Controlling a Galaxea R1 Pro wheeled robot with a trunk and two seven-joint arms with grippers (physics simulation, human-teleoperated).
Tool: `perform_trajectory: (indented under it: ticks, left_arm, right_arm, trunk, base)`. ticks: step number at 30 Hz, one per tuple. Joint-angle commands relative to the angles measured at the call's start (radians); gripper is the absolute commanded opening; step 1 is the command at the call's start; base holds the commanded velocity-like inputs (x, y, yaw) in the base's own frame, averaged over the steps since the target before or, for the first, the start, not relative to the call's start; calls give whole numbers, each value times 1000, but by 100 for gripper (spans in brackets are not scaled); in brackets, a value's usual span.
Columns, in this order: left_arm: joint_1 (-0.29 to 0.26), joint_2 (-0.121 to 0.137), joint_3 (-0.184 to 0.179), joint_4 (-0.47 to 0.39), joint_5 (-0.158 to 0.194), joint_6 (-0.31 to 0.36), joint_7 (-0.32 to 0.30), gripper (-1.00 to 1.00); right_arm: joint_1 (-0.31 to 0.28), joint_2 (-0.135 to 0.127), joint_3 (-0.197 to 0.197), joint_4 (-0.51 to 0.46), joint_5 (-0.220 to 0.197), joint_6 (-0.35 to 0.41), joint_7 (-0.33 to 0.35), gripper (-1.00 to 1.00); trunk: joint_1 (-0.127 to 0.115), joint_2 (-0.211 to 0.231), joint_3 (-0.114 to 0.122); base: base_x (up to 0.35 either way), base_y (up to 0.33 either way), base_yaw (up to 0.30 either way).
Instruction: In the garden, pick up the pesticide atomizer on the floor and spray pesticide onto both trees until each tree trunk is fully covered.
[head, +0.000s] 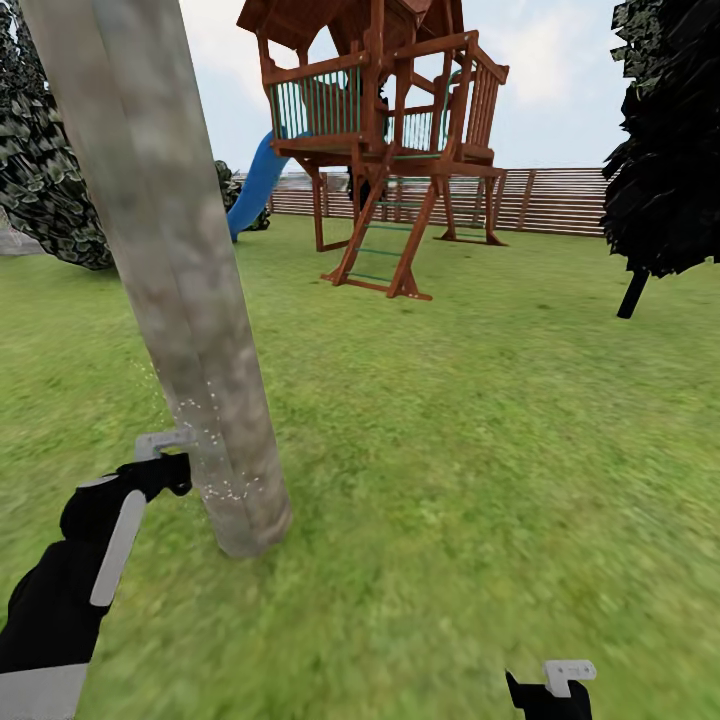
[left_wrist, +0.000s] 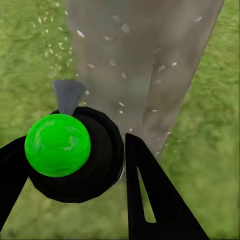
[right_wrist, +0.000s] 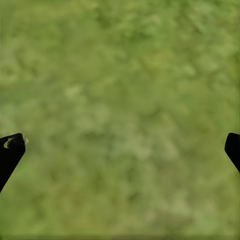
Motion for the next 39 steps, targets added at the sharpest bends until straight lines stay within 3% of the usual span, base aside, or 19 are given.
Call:
perform_trajectory:
  ticks: [1, 3, 6, 11, 14, 17, 18, 20, 21, 25, 26, 28, 31, 39]
  left_arm:
    - [-1, -2, -4, -3, -1, 6, 0, -100]
    - [-5, -12, -14, -5, 0, 29, 0, -100]
    - [-11, -14, -65, -7, -3, 46, 0, -100]
    - [0, -3, -50, -4, -10, 60, 5, -100]
    - [44, -11, -53, 24, -11, 29, 10, -100]
    - [60, -18, -101, 225, -11, -133, 11, -100]
    - [60, -19, -139, 308, -11, -213, 14, -100]
    - [61, -28, -175, 394, -14, -275, 19, -100]
    - [61, -35, -180, 443, -13, -290, 21, -100]
    - [59, -46, -184, 748, -14, -551, 26, -100]
    - [59, -47, -184, 782, -15, -568, 35, -100]
    - [59, -49, -182, 795, -13, -606, 76, -100]
    - [60, -55, -183, 805, -10, -666, 88, -100]
    - [61, -72, -182, 804, 0, -666, 83, -100]
  right_arm:
    - [0, 0, 0, 0, 0, 0, 0, 100]
    - [0, 0, 0, 0, 0, 0, 0, 100]
    - [0, 0, 0, -1, 0, 0, 0, 100]
    - [0, 0, 0, 0, 0, 0, 0, 100]
    - [0, 0, 0, 0, 0, 0, 0, 100]
    - [0, 0, 0, 0, 0, 0, 0, 100]
    - [0, 0, 0, 0, 0, 0, 0, 100]
    - [1, 0, 0, 0, 0, 0, 0, 100]
    - [1, 0, 0, 0, 0, 0, 0, 100]
    - [0, -1, 0, 0, 0, 0, -1, 100]
    - [0, -1, 0, 0, 0, 0, -1, 100]
    - [0, -2, 0, 0, 0, 0, -1, 100]
    - [0, -3, 0, 0, 0, 0, 0, 100]
    - [0, -2, 0, -1, 0, 0, 4, 100]
  trunk:
    - [0, 0, 0]
    - [0, 0, 0]
    - [0, 0, 0]
    - [0, 0, 0]
    - [0, 0, 0]
    - [0, 0, 0]
    - [0, 0, 0]
    - [0, 0, 0]
    - [0, 0, 0]
    - [0, 0, 0]
    - [0, 0, 0]
    - [0, 0, 0]
    - [0, 0, 0]
    - [0, 0, 0]
  base:
    - [0, 0, 0]
    - [0, 0, 0]
    - [0, 0, 0]
    - [0, 0, 0]
    - [0, 0, 0]
    - [0, 0, 0]
    - [0, 0, 0]
    - [0, 0, 0]
    - [0, 0, 0]
    - [0, 0, 0]
    - [0, 0, 0]
    - [0, 0, 0]
    - [-27, -18, 0]
    - [-79, -237, 0]
